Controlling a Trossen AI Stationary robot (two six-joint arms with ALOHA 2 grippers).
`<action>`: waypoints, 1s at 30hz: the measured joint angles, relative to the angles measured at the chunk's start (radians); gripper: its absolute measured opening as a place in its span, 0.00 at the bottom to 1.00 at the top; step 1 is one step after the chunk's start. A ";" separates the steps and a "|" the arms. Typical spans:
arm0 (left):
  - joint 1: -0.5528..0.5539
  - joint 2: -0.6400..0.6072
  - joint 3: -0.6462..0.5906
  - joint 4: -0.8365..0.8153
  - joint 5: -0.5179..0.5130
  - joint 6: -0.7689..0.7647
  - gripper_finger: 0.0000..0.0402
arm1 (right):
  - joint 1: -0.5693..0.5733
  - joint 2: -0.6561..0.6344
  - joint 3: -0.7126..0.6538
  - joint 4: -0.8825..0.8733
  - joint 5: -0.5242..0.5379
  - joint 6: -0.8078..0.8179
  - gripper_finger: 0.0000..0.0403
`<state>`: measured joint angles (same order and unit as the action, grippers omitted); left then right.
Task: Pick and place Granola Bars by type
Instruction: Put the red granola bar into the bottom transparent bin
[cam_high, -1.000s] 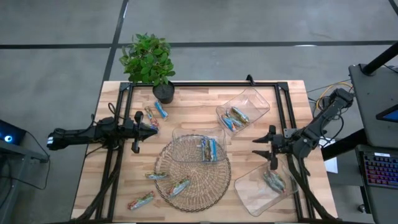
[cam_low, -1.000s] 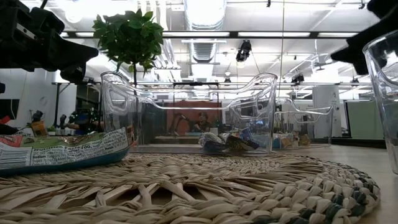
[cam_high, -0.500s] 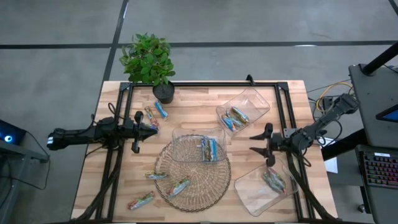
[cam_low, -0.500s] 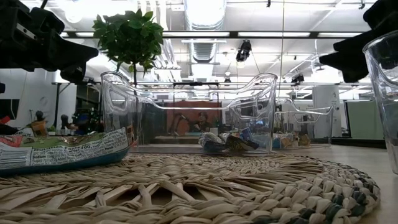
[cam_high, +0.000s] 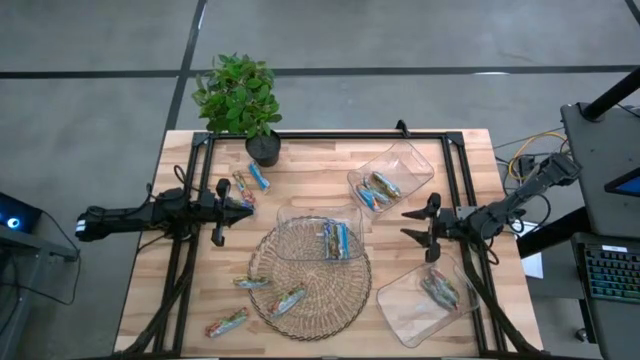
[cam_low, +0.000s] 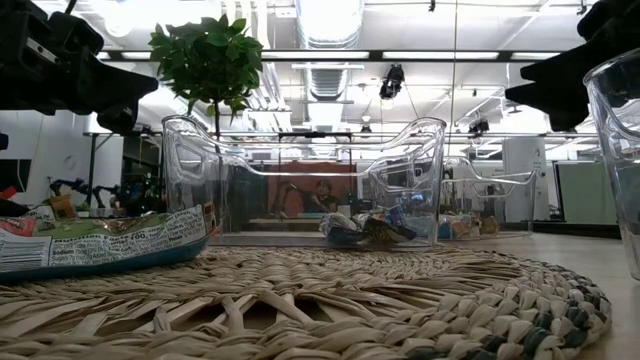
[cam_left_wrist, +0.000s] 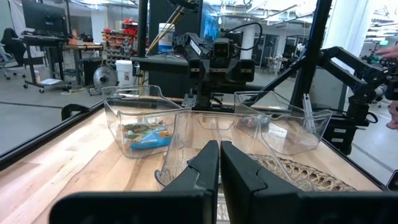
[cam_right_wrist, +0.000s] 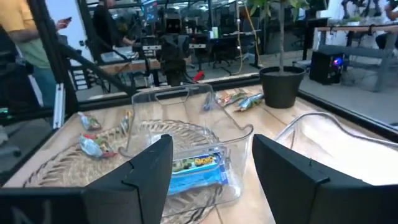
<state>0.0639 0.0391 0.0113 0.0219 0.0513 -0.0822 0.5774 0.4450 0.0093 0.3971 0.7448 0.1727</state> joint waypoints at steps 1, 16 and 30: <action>0.000 0.000 0.000 0.000 0.000 0.000 0.00 | 0.000 0.000 0.000 0.003 0.022 -0.010 0.52; 0.000 0.000 0.000 0.000 0.000 0.000 0.00 | 0.000 -0.149 0.000 0.064 0.095 -0.191 0.52; 0.000 0.000 0.000 0.000 0.000 0.000 0.00 | 0.000 -0.372 0.001 0.057 0.093 -0.262 0.52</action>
<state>0.0635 0.0393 0.0113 0.0219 0.0512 -0.0822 0.5774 0.0732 0.0099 0.4540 0.8377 -0.0893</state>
